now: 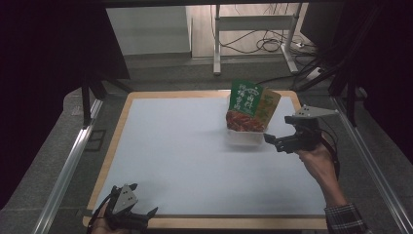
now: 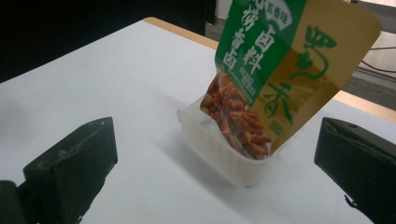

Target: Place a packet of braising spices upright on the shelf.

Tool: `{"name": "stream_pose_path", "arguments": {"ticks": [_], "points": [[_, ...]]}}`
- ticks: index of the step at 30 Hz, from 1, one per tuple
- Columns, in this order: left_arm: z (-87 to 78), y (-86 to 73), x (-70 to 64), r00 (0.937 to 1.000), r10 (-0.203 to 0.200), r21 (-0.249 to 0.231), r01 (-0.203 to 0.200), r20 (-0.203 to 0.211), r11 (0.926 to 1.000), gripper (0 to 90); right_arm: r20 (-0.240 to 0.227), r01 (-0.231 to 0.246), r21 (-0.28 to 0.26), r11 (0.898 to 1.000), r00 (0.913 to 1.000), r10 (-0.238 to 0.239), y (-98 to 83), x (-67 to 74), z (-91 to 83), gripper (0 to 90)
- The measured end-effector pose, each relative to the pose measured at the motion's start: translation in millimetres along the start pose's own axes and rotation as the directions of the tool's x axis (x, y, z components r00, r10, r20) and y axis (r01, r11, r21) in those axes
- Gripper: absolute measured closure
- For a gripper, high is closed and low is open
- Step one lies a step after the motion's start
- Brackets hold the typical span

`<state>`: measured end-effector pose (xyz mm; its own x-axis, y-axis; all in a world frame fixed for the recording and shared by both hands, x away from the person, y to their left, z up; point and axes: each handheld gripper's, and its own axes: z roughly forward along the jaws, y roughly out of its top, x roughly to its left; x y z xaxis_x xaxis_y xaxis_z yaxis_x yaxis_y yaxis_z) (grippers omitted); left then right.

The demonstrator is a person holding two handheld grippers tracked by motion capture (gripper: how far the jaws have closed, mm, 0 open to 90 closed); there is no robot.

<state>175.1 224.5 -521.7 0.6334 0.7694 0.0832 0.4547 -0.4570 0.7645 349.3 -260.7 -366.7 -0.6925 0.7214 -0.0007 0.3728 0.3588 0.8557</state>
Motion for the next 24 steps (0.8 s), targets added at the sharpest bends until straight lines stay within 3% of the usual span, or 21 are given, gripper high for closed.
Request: {"name": "stream_pose_path", "arguments": {"ticks": [24], "points": [[0.6,0.2,-0.8,0.9999,0.012,0.006,-0.012,-0.002,0.9999,0.0,-0.015,0.012,0.034,0.999,0.9998,-0.012,-47.6,27.9,-6.0,0.0]]}}
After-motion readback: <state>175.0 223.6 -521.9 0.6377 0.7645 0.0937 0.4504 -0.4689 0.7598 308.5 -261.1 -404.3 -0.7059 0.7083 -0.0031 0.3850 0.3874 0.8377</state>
